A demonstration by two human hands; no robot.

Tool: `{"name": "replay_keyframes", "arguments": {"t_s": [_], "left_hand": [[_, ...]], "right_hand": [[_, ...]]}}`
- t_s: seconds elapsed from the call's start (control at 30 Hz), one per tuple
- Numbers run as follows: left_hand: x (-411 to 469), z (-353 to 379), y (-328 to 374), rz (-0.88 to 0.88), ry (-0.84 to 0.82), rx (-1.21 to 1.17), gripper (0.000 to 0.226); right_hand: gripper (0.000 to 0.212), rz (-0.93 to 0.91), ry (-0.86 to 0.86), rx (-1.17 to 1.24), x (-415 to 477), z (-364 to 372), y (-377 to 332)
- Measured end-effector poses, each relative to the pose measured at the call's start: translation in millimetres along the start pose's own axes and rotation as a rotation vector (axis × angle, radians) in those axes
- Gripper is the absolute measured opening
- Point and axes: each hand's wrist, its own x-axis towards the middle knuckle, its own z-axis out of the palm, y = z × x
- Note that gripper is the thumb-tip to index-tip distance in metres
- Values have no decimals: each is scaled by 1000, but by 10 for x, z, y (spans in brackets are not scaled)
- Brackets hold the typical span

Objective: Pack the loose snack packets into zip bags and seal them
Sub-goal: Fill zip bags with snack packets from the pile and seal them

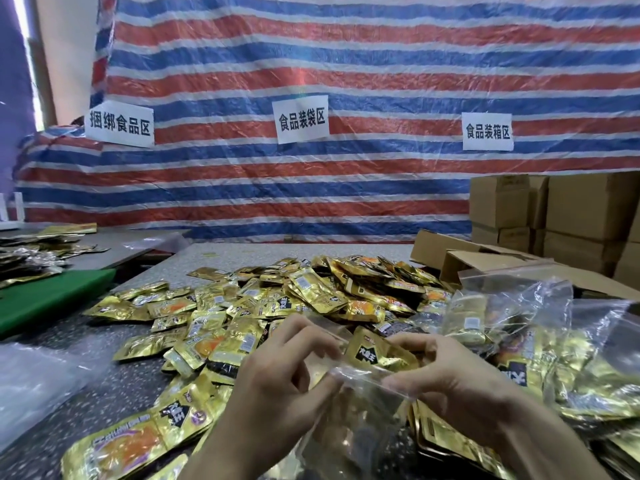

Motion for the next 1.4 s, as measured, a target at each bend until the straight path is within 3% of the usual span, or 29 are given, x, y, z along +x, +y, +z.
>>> {"name": "replay_keyframes", "arguments": {"t_s": [0.1,0.2,0.23,0.33,0.43,0.6,0.7,0.8,0.83,0.9,0.97,1.03,1.1,1.17,1.4], "left_hand": [[6,33,47,18,-5,-37,19],[4,49,88,-3,22,-114,26],[3,40,91,-26,34,-154,27],[5,6,64,-79,58,-177,28],[30,-18,60,-90,115,-162,31],[81,-55,112,10,187,-171,25],[89,-62,122,49,233,-195,23],[92,-78,120,53,272,-210,24],[93,-82,117,57,275,-208,24],[92,-84,112,61,274,-200,23],[94,-79,116,60,275,-194,24],[98,-77,119,62,272,-198,25],[95,-80,122,63,263,-207,25],[95,-85,122,63,255,-216,24],[95,-77,155,56,227,-231,20]], "right_hand": [[55,17,-43,80,-72,-64,-77],[78,11,22,136,-100,-80,-122],[73,-2,31,131,-103,-56,-122],[24,-114,99,197,-53,25,-84],[7,-212,103,325,-21,56,-37],[27,-344,131,316,-6,123,-24],[8,-384,115,337,28,142,14],[32,-472,126,353,63,96,26],[33,-515,200,218,80,66,38],[13,-604,477,-422,157,-37,83],[33,-518,574,-1061,260,-129,175],[55,-300,547,-1351,334,-155,254],[66,-118,535,-1474,399,-145,317],[68,-76,583,-1517,436,-122,350],[45,-273,651,-1355,362,-72,306]]}}
